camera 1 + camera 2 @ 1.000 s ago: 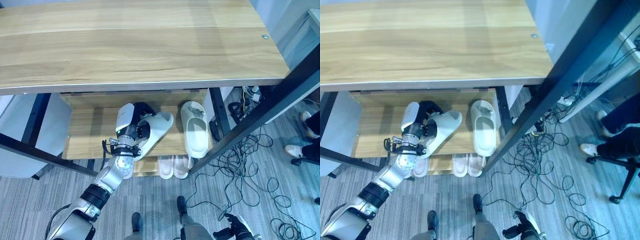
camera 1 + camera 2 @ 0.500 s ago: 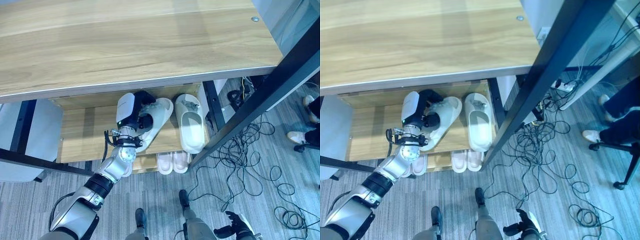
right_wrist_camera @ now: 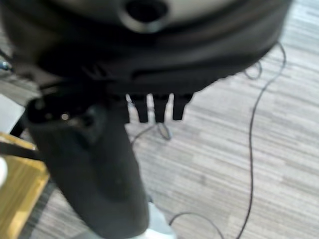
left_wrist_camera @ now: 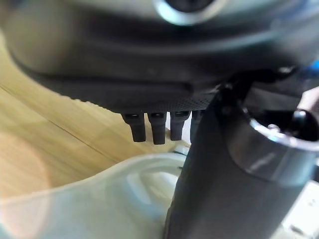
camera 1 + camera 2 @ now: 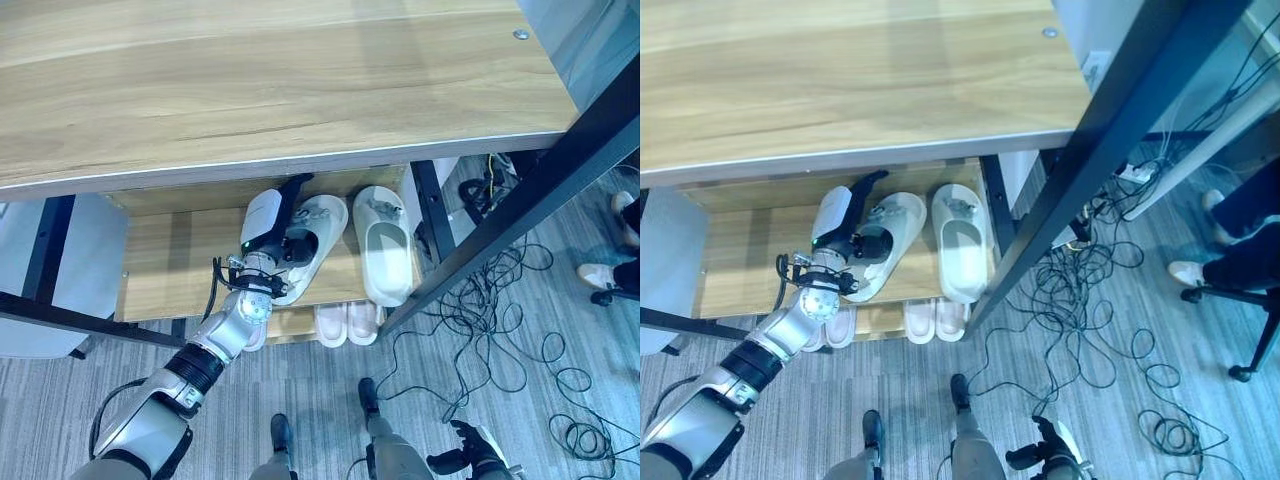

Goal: Arrange the slippers neatly on the shoe rack.

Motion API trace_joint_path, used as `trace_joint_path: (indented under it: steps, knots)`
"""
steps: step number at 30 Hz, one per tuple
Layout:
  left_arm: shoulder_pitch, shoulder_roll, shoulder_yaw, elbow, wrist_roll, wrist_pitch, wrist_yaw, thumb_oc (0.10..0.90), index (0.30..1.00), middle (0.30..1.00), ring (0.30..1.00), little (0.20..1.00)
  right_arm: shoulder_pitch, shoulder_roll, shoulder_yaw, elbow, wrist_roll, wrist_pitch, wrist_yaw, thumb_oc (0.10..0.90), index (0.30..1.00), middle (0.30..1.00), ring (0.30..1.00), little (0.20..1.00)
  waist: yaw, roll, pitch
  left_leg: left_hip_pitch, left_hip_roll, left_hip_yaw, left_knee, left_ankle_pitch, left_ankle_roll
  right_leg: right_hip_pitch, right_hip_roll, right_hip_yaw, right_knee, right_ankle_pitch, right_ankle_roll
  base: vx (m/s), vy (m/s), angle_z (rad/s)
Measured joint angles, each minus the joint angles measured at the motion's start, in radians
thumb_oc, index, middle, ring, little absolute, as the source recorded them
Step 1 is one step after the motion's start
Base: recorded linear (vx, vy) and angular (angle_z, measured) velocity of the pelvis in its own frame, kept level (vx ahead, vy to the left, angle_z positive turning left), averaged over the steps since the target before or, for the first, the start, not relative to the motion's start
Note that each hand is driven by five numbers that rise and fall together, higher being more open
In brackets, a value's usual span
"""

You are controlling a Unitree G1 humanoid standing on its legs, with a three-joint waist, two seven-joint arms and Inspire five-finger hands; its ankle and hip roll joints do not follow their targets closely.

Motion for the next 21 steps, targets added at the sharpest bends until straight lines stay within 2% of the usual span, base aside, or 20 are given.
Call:
trace_joint_path:
  steps: [9, 18, 21]
  knots:
    - [-0.042, 0.045, -0.017, -0.019, -0.018, -0.022, -0.080, 0.800, 0.900, 0.900, 0.900, 0.900, -0.010, -0.004, 0.000, 0.001, 0.000, 0.002, 0.025, 0.800, 0.900, 0.900, 0.900, 0.900, 0.014, 0.026, 0.027, 0.001, 0.001, -0.019, 0.000, 0.002, -0.002, 0.011, -0.002, -0.020, 0.000, 0.003, -0.004, -0.01, -0.003, 0.05]
    - [-0.043, 0.118, -0.019, -0.056, -0.018, -0.035, -0.109, 0.800, 0.900, 0.900, 0.900, 0.900, -0.024, -0.005, 0.000, 0.001, 0.003, 0.003, 0.042, 0.800, 0.900, 0.900, 0.900, 0.900, 0.015, 0.022, 0.031, 0.008, 0.001, -0.028, 0.000, 0.002, -0.002, 0.022, -0.003, -0.029, 0.000, 0.002, -0.003, 0.00, -0.001, 0.01]
    - [-0.036, 0.171, -0.017, -0.096, -0.022, -0.040, -0.127, 0.800, 0.900, 0.900, 0.900, 0.900, -0.026, -0.005, 0.000, 0.002, 0.006, 0.003, 0.044, 0.800, 0.900, 0.900, 0.900, 0.900, 0.018, 0.014, 0.036, 0.009, 0.001, -0.031, 0.000, 0.003, -0.004, 0.024, -0.003, -0.031, 0.000, 0.002, -0.003, 0.00, 0.001, 0.01]
